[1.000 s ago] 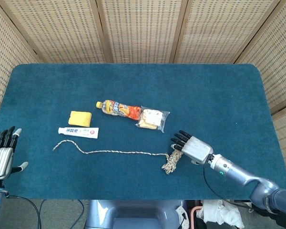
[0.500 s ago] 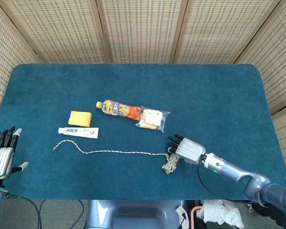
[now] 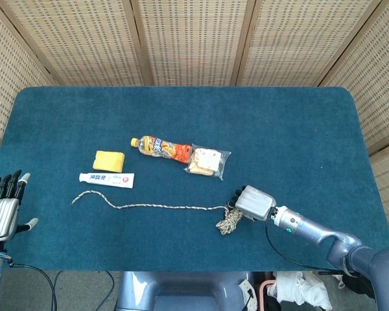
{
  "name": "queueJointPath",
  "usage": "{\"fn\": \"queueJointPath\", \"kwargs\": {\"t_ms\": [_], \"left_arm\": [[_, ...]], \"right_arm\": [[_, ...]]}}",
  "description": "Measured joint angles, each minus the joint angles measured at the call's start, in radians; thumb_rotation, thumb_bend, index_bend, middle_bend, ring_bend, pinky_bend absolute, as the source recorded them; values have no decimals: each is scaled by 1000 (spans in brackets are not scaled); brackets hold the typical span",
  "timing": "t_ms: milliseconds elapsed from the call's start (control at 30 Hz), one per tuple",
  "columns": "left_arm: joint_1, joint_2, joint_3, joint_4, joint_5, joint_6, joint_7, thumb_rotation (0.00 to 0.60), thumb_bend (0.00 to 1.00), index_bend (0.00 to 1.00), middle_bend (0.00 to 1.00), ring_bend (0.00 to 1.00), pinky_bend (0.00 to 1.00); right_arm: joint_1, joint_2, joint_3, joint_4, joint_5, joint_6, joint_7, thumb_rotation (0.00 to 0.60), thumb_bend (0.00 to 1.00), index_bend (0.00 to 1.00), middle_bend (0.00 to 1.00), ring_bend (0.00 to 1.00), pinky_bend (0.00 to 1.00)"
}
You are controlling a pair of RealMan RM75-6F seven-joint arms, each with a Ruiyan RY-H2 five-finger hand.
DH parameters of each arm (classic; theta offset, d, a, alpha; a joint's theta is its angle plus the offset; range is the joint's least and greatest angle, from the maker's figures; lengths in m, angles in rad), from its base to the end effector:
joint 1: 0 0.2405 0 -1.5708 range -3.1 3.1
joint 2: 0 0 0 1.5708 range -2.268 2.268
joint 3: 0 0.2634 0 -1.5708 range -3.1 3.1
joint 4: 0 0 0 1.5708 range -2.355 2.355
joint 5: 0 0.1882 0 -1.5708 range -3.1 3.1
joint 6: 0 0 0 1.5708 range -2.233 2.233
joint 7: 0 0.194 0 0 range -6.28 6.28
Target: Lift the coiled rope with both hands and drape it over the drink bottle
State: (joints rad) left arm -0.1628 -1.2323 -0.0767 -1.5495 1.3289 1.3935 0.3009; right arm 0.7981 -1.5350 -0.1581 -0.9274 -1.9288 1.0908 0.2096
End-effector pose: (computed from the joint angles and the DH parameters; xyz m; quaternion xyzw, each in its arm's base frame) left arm -0.3271 0.2582 0.1499 -0.6178 -0.3529 -0.2868 0.6415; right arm -0.1885 -0.3631 -0.0262 0.9086 -0.1168 0.3024 0.2634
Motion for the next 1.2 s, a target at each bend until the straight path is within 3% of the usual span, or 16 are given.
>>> {"fn": "queueJointPath", "kwargs": {"t_ms": [167, 433, 633, 900, 1200], "left_arm": [[-45, -48, 4, 122, 56, -34, -15, 600, 0, 14, 0, 0, 0], [-160, -172, 20, 387, 170, -130, -209, 600, 154, 361, 0, 0, 0], [-255, -304, 34, 561, 222, -218, -302, 600, 213, 407, 0, 0, 0], [-306, -367, 40, 602, 226, -279, -298, 600, 293, 476, 0, 0, 0], [-339, -397, 51, 608, 209, -334, -277, 600, 316, 532, 0, 0, 0]], "right_arm": [[-6, 21, -2, -10, 1, 59, 8, 600, 604, 610, 575, 433, 562], [-21, 63, -22, -56, -22, 127, -33, 600, 615, 611, 576, 434, 562], [-25, 76, -30, -80, -28, 137, -61, 600, 620, 611, 577, 433, 562], [-25, 77, -29, -95, -25, 143, -71, 600, 641, 611, 581, 435, 562], [-24, 75, -27, -109, -23, 146, -80, 600, 658, 611, 581, 435, 562]]}}
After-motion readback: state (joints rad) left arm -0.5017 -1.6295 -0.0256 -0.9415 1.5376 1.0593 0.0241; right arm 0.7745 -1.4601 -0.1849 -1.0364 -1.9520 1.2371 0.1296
